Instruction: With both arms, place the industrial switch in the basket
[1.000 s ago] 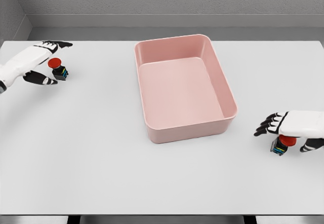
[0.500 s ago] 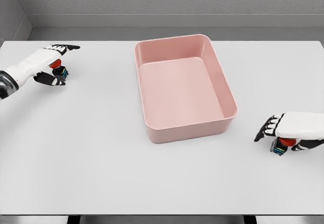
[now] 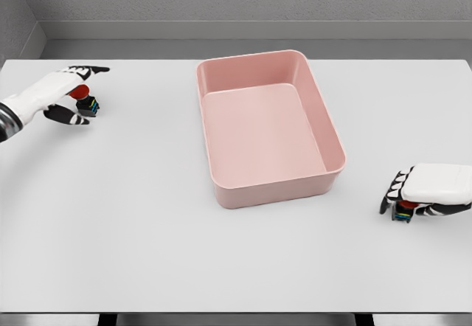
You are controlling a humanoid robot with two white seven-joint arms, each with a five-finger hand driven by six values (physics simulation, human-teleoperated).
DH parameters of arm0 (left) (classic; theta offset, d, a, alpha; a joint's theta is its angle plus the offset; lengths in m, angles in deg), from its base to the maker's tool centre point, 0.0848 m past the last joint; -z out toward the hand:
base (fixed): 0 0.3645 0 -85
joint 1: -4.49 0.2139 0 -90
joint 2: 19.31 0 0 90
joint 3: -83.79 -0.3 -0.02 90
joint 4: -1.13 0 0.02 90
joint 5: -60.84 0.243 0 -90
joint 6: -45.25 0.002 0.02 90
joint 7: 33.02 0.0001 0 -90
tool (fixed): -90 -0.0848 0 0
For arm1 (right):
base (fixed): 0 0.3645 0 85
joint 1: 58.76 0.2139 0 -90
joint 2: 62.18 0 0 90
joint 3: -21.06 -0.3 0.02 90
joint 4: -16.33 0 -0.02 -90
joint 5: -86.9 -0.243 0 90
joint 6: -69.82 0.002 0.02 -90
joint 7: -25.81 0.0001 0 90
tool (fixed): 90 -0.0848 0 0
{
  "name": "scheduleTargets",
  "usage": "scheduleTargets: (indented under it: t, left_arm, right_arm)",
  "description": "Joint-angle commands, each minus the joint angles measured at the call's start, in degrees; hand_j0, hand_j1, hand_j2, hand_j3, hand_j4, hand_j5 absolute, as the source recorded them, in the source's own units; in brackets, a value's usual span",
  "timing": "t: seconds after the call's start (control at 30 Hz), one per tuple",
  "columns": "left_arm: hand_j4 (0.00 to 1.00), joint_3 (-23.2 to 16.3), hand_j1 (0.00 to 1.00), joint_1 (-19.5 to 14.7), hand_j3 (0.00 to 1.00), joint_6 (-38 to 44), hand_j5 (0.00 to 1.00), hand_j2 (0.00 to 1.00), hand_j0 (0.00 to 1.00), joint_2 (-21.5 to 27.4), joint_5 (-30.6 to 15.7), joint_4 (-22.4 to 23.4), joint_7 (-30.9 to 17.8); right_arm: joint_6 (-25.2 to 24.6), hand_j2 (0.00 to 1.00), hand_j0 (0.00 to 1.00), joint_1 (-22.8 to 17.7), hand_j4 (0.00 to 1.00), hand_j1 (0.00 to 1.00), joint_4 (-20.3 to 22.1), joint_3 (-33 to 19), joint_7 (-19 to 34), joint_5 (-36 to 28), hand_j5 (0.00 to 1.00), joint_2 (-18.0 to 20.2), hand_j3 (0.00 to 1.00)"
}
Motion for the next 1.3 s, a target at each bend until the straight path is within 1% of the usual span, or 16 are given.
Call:
scheduleTargets:
  t: [0.0,0.1,0.17,0.27,0.37,0.57,0.7,0.8,0.87,0.9,0.93,1.17,1.27]
  left_arm:
    - [1.00,0.16,1.00,0.00,1.00,0.05,1.00,1.00,1.00,0.10,-0.37,0.82,0.07]
    - [1.00,0.25,1.00,0.00,1.00,0.05,1.00,1.00,1.00,0.28,-0.45,1.34,-0.01]
    - [0.97,0.34,0.97,0.00,0.97,0.05,0.97,0.97,0.97,0.45,-0.45,1.52,-0.01]
    - [0.88,0.51,0.88,0.00,0.88,0.05,0.88,0.88,0.88,0.63,-0.45,1.52,-0.01]
    - [0.83,0.51,0.83,0.00,0.83,0.05,0.83,0.83,0.83,0.72,-0.45,1.52,-0.01]
    - [0.83,0.16,0.83,-1.76,0.83,0.05,0.83,0.83,0.83,0.19,-0.45,4.51,-0.01]
    - [0.83,0.16,0.83,-1.76,0.83,0.05,0.83,0.83,0.83,0.01,-0.45,4.60,-0.01]
    - [0.82,0.07,0.82,-1.76,0.82,0.05,0.82,0.82,0.82,0.01,-0.45,4.60,-0.01]
    - [0.78,0.07,0.78,-1.76,0.78,0.05,0.78,0.78,0.78,0.01,-0.37,4.60,-0.10]
    - [0.77,0.07,0.77,-1.76,0.77,0.05,0.77,0.77,0.77,0.01,-0.37,4.60,-0.10]
    - [0.77,0.07,0.77,-1.76,0.77,0.05,0.77,0.77,0.77,-0.07,-0.45,4.60,-0.80]
    - [0.76,0.07,0.76,-2.46,0.76,0.05,0.76,0.76,0.76,-1.13,-0.37,6.00,-0.89]
    - [0.69,0.07,0.69,-2.46,0.69,0.05,0.69,0.69,0.69,-1.22,-0.37,6.00,-1.60]
  right_arm:
    - [0.08,0.61,0.61,0.00,0.61,0.61,0.02,0.01,0.12,0.30,0.61,0.27,0.61]
    - [0.08,0.60,0.60,0.00,0.60,0.60,-0.07,-0.17,0.12,0.21,0.60,0.27,0.60]
    - [0.08,0.56,0.56,0.00,0.56,0.56,-0.07,-0.34,0.12,0.21,0.56,0.27,0.56]
    - [0.08,0.54,0.54,0.00,0.54,0.54,-0.07,-0.70,0.12,0.21,0.54,0.36,0.54]
    - [0.08,0.54,0.54,0.09,0.54,0.54,-0.07,-0.78,0.12,0.12,0.54,0.45,0.54]
    - [0.08,0.54,0.54,0.18,0.54,0.54,0.02,-3.68,0.03,-0.49,0.54,1.42,0.54]
    - [0.08,0.54,0.54,0.26,0.54,0.54,0.10,-5.27,-0.06,-0.67,0.54,1.77,0.54]
    - [0.08,0.54,0.54,0.26,0.54,0.54,0.19,-7.73,-0.15,-0.76,0.54,1.68,0.54]
    - [0.08,0.54,0.54,0.53,0.54,0.54,0.19,-8.96,-0.15,-0.76,0.54,1.59,0.54]
    - [0.08,0.54,0.54,0.61,0.54,0.54,1.07,-10.01,-0.06,-1.37,0.54,1.59,0.54]
    - [0.08,0.54,0.54,0.70,0.54,0.54,1.25,-10.45,-0.15,-1.55,0.54,1.59,0.54]
    - [0.08,0.54,0.54,1.40,0.54,0.54,2.21,-12.56,-0.06,-1.64,0.54,0.63,0.54]
    - [0.08,0.54,0.54,1.67,0.54,0.54,2.21,-13.70,-0.06,-1.64,0.54,-0.34,0.54]
